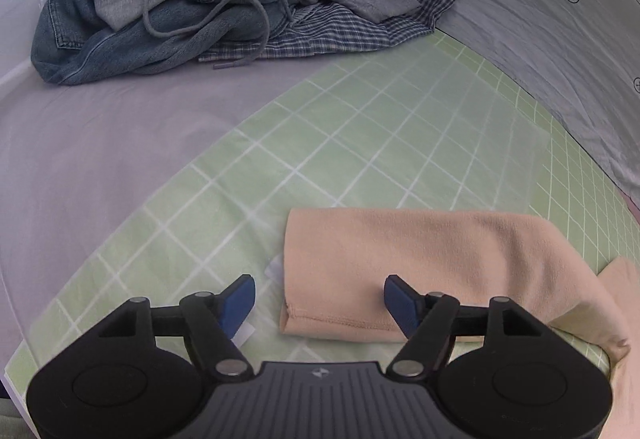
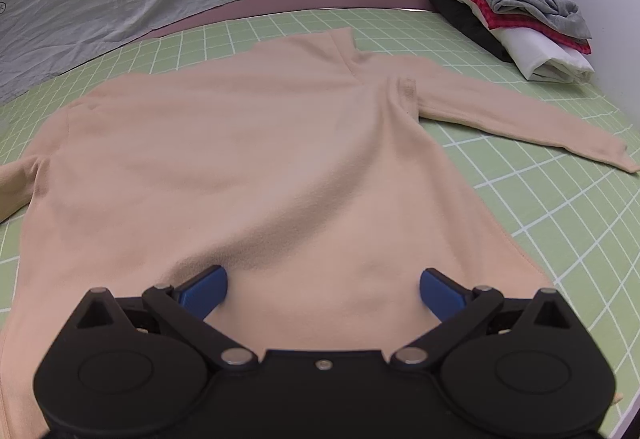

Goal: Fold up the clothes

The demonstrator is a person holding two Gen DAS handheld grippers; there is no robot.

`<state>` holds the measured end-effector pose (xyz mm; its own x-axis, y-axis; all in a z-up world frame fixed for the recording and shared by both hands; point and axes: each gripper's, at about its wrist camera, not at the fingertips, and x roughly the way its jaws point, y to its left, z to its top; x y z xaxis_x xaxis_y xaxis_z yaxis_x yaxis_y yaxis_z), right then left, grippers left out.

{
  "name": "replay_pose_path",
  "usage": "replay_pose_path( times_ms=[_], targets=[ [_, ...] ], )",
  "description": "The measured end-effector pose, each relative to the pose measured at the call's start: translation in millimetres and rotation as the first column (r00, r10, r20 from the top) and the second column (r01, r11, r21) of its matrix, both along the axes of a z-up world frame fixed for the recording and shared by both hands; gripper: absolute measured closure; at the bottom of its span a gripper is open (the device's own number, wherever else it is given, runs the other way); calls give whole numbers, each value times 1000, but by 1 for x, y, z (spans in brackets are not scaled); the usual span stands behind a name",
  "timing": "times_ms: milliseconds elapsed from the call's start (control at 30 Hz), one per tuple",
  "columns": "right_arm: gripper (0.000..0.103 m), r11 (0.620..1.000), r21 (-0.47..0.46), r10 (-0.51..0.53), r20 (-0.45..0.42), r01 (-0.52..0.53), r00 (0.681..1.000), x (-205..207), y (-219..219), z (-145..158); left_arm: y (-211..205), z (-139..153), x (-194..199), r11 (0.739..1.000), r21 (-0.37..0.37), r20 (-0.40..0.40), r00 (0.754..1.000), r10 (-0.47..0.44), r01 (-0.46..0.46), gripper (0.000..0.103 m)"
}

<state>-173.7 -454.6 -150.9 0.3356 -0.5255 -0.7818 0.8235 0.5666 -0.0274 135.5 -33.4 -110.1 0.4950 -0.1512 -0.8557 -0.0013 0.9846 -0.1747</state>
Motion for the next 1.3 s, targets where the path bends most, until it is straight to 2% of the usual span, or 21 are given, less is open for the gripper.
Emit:
replay_pose_path(
  times_ms=[67,133,167,200,333,433,500,600,700,733,800,867,967,1067,1100,1167,1233,1300],
  targets=[
    [0,1000,0,3,8,-3,1000,-2,0,0,-5,-2,-5,1000,14,6,1000,-17,17,38],
    [0,1000,-4,8,14,-8,1000,-3,1,-1,-9,-4,-10,999,28,12,999,-33,33,78],
    [0,1000,-7,12,16,-12,1000,-3,2,-1,-10,-4,-13,999,23,13,999,-40,40,89],
    [0,1000,-9,16,18,-16,1000,-4,2,-1,-9,-3,-17,999,2,11,999,-38,38,94],
    [0,999,-18,31,26,-31,999,-6,4,-2,0,6,-40,999,-52,-8,1000,-5,4,95],
    [0,999,-25,42,32,-42,999,-7,5,-2,20,10,-63,985,-162,-68,996,50,-60,95],
    [0,998,-29,50,35,-49,998,-8,6,-3,35,13,-79,959,-260,-117,989,87,-115,96],
    [0,998,-36,61,40,-59,997,-10,8,-3,59,16,-103,889,-410,-181,973,142,-205,96],
    [0,996,-43,75,47,-73,996,-11,8,-4,76,14,-121,832,-471,-251,949,192,-293,96],
    [0,996,-45,82,48,-80,995,-12,7,-4,78,12,-126,825,-475,-263,944,201,-308,96],
    [0,995,-45,93,50,-91,994,-12,6,-4,78,11,-134,850,-430,-261,943,207,-305,96],
    [0,994,-44,107,50,-105,993,-13,5,-4,66,6,-140,915,-327,-249,955,160,-238,95],
    [0,991,-36,129,48,-128,990,-14,5,-3,47,-3,-147,961,-219,-262,959,110,-170,93],
    [0,986,-14,165,37,-165,986,-14,2,-1,29,-5,-152,985,-115,-253,963,98,-130,86],
    [0,983,1,182,30,-182,983,-14,0,1,24,-2,-153,989,-85,-241,966,95,-118,79],
    [0,977,11,212,12,-212,977,-16,-4,7,15,7,-152,994,-56,-201,977,77,-90,73],
    [0,975,-14,221,17,-221,975,-22,-8,15,4,17,-149,997,-41,-157,986,61,-68,62],
    [0,975,-23,222,33,-222,974,-31,-18,24,-10,25,-145,999,-29,-115,993,41,-45,59]
  ],
)
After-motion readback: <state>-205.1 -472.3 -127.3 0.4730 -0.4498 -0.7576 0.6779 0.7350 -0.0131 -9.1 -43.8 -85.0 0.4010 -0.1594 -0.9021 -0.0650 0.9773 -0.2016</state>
